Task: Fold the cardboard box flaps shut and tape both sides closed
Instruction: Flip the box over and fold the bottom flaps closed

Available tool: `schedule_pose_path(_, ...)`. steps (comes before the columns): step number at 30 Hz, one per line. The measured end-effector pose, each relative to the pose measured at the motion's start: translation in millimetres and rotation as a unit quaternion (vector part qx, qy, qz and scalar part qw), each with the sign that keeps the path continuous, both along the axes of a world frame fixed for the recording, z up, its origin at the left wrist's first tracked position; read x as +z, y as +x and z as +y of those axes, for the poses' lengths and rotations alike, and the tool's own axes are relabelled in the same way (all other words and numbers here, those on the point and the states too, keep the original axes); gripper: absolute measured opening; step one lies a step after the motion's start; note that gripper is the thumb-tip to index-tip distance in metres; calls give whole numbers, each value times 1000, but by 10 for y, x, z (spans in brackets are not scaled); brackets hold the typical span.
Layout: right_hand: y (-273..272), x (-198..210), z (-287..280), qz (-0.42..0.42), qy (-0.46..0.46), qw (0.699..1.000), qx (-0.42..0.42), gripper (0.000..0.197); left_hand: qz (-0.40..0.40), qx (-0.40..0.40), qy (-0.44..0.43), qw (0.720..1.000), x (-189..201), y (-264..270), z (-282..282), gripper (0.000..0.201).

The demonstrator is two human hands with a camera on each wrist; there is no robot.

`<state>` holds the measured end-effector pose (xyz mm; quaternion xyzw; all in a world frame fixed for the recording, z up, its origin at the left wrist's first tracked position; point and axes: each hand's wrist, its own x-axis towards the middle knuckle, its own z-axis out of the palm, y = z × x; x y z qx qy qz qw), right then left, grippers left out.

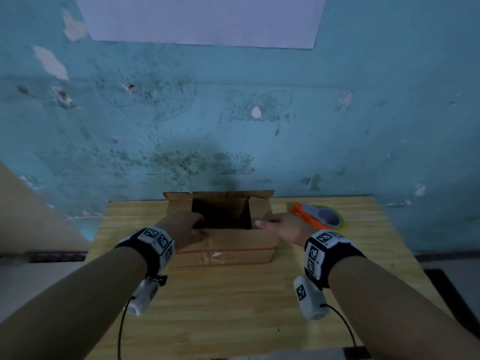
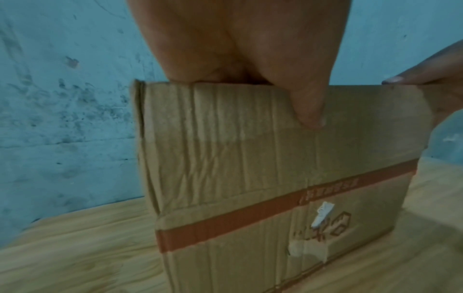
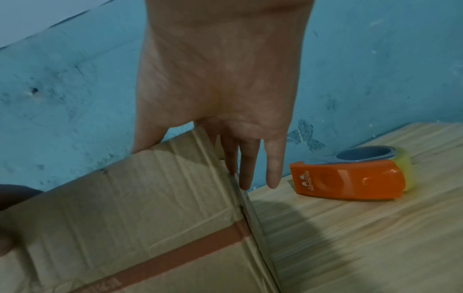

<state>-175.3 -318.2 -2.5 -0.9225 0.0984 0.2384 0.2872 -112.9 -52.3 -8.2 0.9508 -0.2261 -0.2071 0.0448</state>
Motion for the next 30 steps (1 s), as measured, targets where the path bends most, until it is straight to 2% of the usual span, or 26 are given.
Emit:
schedule_pose_path(5,46,11,42,16,12,999,28,67,-101,-31,74,992,-80,-13,6,46)
schedule_pose_path(9,169,-110,31,18,-37,998,47,61,-171,-28,104,979,-37,-3,48,61)
schedule_pose_path(11,247,-163,24,12,-55,997,56,53,-195,-39,116,973,33,20,65,68)
schedule_pose_path(14,350,-186,31,0,-73,996,55,50,-207,-25,133,969,116,126,93,82)
schedule_pose_path(19,383,-275,117,-33,-141,988,52,50,-177,-25,168,970,138,403,97,97)
schedule_pose_path(22,407,-297,175,-38,-180,981,52,57,-136,-47,180,973,108,487,69,93)
schedule_pose_path(24,441,-257,191,-51,-200,976,65,63,-110,-51,184,975,76,509,68,83)
schedule_pose_path(25,458,-226,203,-73,-203,973,75,61,-102,-53,184,976,51,515,76,74)
schedule_pose_path(27,488,-156,234,-148,-191,966,89,42,-89,-80,191,974,19,536,90,59)
schedule_pose_path(28,507,-120,254,-188,-187,959,96,34,-78,-97,188,974,-11,549,102,56)
schedule_pose_path(30,556,-52,295,-250,-204,938,123,31,-26,-110,187,976,-97,567,123,59)
